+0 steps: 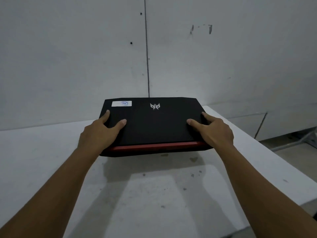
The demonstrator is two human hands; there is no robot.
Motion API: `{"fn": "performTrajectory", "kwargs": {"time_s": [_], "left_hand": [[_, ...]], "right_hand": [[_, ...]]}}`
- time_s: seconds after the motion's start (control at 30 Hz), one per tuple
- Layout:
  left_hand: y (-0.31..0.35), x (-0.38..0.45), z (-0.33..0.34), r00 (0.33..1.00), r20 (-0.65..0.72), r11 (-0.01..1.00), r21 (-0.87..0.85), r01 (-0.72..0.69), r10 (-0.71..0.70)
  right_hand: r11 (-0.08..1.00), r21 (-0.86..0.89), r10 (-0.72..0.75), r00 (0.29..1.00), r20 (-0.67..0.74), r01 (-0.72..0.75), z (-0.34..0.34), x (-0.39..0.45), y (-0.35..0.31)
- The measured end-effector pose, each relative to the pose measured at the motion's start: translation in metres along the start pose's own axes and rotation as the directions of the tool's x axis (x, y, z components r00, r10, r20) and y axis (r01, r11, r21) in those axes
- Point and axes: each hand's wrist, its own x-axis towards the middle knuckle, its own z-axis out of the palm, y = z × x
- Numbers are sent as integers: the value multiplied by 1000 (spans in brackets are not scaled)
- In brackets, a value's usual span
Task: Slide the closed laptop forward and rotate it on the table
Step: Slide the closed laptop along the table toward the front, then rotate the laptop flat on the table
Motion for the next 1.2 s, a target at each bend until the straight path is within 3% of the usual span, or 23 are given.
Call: {"fn": "performTrajectory", "kwargs": {"time_s": [0.33, 0.73, 1.2], "left_hand": [[-73, -86, -71, 996, -39, 995, -63, 78, -81], [-148, -189, -84, 972, -18, 958, -177, 225, -232], [-173, -206, -81, 961, 14, 952, -132, 275, -276]], "right_hand": [[989, 147, -29, 1000, -13, 30, 7, -98, -32], [986, 166, -14, 997, 79, 1, 18, -204, -23], [993, 114, -11, 990, 143, -5, 31, -234, -20]]}}
